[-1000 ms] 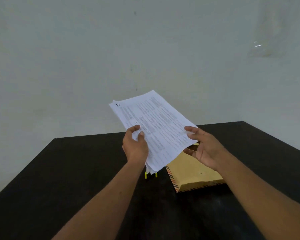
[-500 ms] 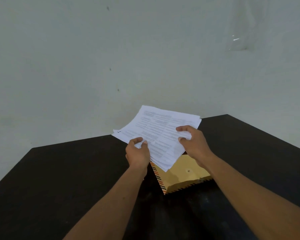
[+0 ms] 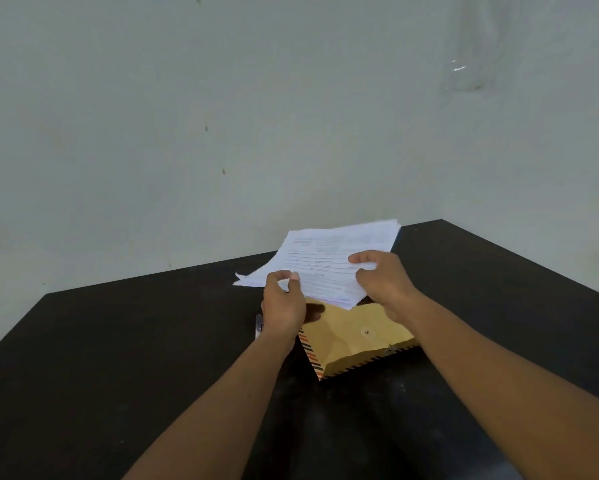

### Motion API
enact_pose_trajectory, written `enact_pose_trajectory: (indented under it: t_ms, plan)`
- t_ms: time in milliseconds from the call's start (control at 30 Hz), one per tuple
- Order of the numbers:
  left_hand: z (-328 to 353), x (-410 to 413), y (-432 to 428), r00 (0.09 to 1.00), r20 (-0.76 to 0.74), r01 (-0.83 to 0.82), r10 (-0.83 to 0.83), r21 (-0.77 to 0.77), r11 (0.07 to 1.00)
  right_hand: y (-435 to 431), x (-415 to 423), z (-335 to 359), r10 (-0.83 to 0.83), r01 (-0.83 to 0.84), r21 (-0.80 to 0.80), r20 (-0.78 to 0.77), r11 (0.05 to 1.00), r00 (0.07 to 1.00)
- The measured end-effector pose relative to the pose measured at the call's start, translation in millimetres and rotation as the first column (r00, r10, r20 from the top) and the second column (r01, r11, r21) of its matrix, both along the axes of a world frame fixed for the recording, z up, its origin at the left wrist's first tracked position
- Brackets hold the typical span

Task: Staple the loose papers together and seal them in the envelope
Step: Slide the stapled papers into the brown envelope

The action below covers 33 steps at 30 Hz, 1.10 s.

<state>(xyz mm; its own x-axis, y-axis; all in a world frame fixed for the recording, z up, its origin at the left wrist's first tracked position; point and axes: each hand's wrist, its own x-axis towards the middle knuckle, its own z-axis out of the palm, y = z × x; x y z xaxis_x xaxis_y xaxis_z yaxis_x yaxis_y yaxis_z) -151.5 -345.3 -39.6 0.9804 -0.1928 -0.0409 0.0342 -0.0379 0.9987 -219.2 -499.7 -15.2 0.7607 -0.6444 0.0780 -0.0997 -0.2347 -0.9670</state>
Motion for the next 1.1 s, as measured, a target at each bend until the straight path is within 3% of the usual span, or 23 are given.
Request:
enact_pose_trajectory:
  t_ms: [100,200,300,467,733,867,967,1100]
  plan:
    - [-12.7,-12.4,6.2,0.954,0.185,0.179,-0.235,0.277,0.944,-26.4,-18.8,14.0,-0.019,-0.031,-0.362,-0.136,0.932,0.991]
    - [-37.8,-20.6,15.9,0.792,0.260,0.342,-0.553,0.563,0.753,-58.5,-39.2,21.7,-0.078,-0.039,-0.471,-0.227,0.881,0.971]
    - [-48.6,-28.3,17.3,0.596,0.180,0.445,-0.783,0.737,0.508,-80.7,-60.2,23.7,-0.148,-0.011,-0.500,-0.277,0.866,0.950]
    - [-50.6,-30.1,-0.4,0.461,0.194,0.366,-0.866,0.847,0.385,-95.1,-87.5,22.2,-0.201,0.093,-0.360,-0.275,0.928,0.940]
    - [-71.4,-26.5,-10.6,0.327,0.307,0.008,-0.894,0.945,0.327,-105.3,-161.7,37.7,-0.130,0.148,0.046,-0.270,0.988,0.954]
    - [-78.6,-30.8,-11.0,0.362,0.394,-0.088,-0.845,0.917,0.390,-122.7,-221.2,41.7,-0.058,0.124,0.204,-0.304,0.971,0.951]
    - [-80.2,-32.8,-11.6,0.360,0.491,-0.074,-0.794,0.863,0.500,-124.2,-258.2,46.9,-0.058,0.166,0.311,-0.327,0.936,0.943]
    - [-71.8,-38.3,-13.9,0.378,0.522,-0.034,-0.764,0.833,0.553,-119.3,-287.5,53.3,-0.043,0.169,0.297,-0.389,0.940,0.920]
